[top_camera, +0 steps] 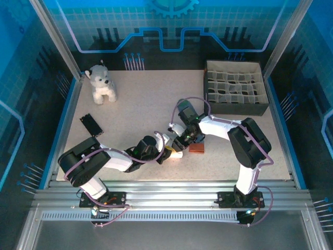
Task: Roll the socks
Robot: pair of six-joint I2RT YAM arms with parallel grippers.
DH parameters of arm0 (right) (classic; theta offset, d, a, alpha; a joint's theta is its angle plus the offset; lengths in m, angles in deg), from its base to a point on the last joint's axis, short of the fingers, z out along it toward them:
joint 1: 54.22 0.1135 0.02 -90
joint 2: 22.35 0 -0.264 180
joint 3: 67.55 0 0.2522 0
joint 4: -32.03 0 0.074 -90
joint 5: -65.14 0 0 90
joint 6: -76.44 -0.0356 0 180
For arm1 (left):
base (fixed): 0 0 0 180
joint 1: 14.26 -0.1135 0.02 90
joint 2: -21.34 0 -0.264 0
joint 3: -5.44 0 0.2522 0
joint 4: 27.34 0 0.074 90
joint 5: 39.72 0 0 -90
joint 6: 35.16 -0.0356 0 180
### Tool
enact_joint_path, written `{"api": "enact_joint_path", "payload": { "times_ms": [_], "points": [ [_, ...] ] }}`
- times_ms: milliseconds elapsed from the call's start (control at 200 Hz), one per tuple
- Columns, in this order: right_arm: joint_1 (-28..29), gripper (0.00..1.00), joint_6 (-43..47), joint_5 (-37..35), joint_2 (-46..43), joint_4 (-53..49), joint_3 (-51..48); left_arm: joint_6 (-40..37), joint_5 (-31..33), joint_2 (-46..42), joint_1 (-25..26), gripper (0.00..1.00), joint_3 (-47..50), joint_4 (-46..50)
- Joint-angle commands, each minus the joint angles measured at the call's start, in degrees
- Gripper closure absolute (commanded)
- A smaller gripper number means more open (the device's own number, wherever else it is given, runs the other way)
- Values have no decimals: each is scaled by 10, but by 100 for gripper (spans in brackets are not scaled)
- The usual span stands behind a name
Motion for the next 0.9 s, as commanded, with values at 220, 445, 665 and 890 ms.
{"api": "enact_joint_path", "payload": {
  "times_ms": [220, 445, 665, 890],
  "points": [
    [-19, 61, -115, 5, -156, 196, -143, 36, -43, 50, 2, 80, 8, 128],
    [0, 66, -140, 5, -193, 226, -200, 37, -44, 50, 2, 81, -4, 146],
    [11, 84, -171, -5, -134, 248, -223, 43, -59, 55, -2, 81, -6, 148],
    [16, 89, -188, -62, -89, 228, -232, 63, -93, 55, -25, 83, 5, 129]
  ]
}}
